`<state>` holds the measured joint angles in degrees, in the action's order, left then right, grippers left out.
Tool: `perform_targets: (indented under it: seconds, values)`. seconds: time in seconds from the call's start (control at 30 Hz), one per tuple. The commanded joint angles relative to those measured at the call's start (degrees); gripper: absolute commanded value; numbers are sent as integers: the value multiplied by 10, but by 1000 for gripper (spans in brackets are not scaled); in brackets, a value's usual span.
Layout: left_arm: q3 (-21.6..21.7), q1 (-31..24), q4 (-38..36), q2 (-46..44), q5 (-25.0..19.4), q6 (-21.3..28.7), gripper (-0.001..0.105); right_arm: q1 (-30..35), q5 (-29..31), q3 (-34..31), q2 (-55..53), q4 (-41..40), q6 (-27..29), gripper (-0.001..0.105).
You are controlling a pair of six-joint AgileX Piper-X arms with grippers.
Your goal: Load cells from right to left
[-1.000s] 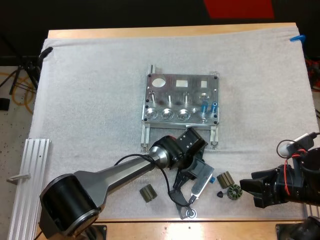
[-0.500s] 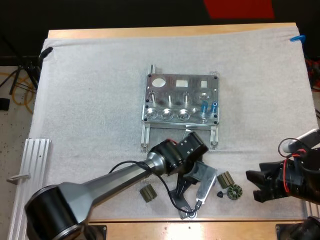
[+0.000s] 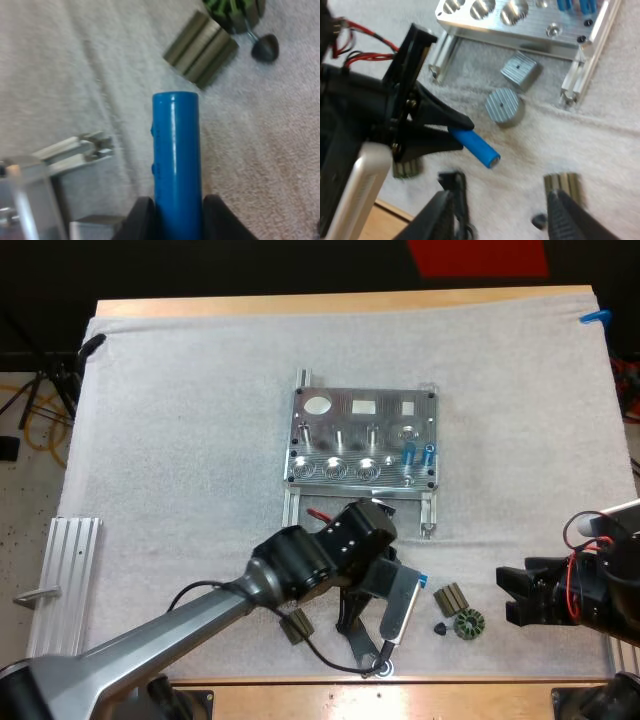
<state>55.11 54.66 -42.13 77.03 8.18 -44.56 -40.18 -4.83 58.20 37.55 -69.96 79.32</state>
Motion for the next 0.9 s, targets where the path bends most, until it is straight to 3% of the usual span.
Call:
perform_targets:
  seconds: [0.0,0.1,0.47,0.7,0.87]
  values:
    - [1,1,-2,-21,-9,-6,3,0,-2,3,-1,17,-9,47]
    - [1,1,-2,-47,-11,-6,3,0,-6,3,-1,39,-26,54]
    - [1,1,2,-125,-34,-6,3,0,-74,0,1,100,-62,55]
    - [1,1,10,-158,-34,-6,3,0,-151,-64,1,187,-113,55]
    - [1,1,17,-166,-34,-6,3,0,-171,-103,1,238,-121,55]
